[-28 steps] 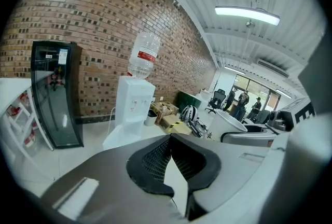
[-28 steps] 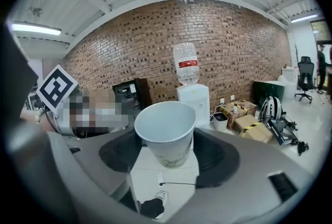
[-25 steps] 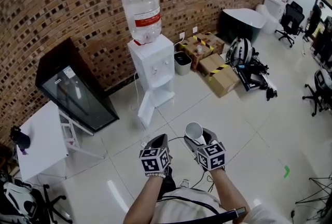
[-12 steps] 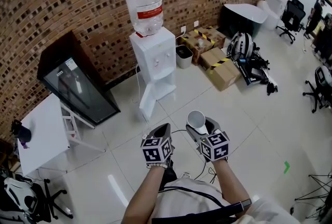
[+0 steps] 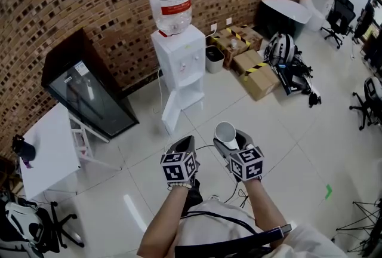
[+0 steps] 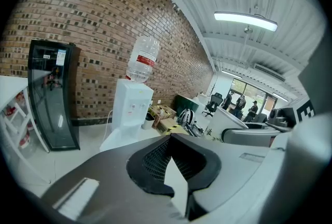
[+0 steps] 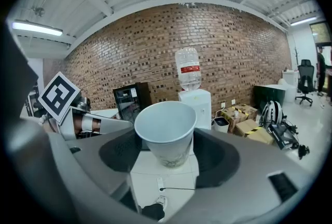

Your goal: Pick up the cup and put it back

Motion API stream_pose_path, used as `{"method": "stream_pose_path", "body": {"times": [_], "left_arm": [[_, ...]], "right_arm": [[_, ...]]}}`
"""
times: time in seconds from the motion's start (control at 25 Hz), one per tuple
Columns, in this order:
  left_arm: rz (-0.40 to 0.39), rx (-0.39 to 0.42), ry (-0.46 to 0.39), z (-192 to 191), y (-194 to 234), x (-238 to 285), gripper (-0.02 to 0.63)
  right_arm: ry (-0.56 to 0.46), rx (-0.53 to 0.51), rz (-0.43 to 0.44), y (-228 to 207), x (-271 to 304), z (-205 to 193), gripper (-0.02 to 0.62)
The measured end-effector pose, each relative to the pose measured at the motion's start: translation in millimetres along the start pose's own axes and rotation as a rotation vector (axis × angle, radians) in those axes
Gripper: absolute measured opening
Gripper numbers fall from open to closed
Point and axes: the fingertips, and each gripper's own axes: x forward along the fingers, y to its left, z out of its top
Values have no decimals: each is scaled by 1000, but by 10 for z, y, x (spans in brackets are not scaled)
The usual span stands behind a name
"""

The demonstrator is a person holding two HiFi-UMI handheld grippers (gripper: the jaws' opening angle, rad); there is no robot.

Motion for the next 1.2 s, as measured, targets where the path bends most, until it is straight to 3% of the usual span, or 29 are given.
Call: {"method": "stream_pose_path", "body": {"times": [1.2], "left_arm": [[29, -41, 46, 211, 525, 477, 0]], "right_arm": [[59, 15, 12, -129, 763, 126, 318]]}}
